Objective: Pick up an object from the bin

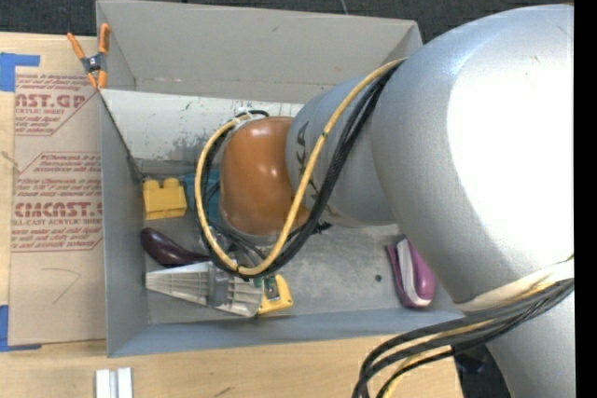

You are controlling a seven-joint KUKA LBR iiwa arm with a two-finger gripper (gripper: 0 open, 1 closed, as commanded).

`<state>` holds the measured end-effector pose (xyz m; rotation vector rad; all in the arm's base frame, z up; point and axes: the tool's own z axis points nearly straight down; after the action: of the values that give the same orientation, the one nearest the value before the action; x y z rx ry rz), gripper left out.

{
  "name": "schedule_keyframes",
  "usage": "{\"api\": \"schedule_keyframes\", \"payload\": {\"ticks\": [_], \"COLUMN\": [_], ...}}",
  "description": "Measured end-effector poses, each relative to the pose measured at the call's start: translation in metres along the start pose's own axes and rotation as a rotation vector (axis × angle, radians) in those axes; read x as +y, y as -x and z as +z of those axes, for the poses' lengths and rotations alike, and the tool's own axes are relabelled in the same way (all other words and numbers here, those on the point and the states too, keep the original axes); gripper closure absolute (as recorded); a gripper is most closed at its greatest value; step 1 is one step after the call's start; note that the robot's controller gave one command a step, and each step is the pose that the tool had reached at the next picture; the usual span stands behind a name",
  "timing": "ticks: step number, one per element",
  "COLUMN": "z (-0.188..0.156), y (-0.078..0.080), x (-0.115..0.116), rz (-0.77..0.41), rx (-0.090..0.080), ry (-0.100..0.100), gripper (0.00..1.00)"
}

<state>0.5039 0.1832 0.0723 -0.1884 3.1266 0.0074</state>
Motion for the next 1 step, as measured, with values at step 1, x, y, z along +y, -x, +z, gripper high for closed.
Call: {"api": "schedule_keyframes", "payload": {"ticks": [1], "z": [0.0], "y": [-0.0001], "x": [0.0], "rz": [0.0], "rx": [0.0], "ry": [0.0], "gripper": [1.0]}}
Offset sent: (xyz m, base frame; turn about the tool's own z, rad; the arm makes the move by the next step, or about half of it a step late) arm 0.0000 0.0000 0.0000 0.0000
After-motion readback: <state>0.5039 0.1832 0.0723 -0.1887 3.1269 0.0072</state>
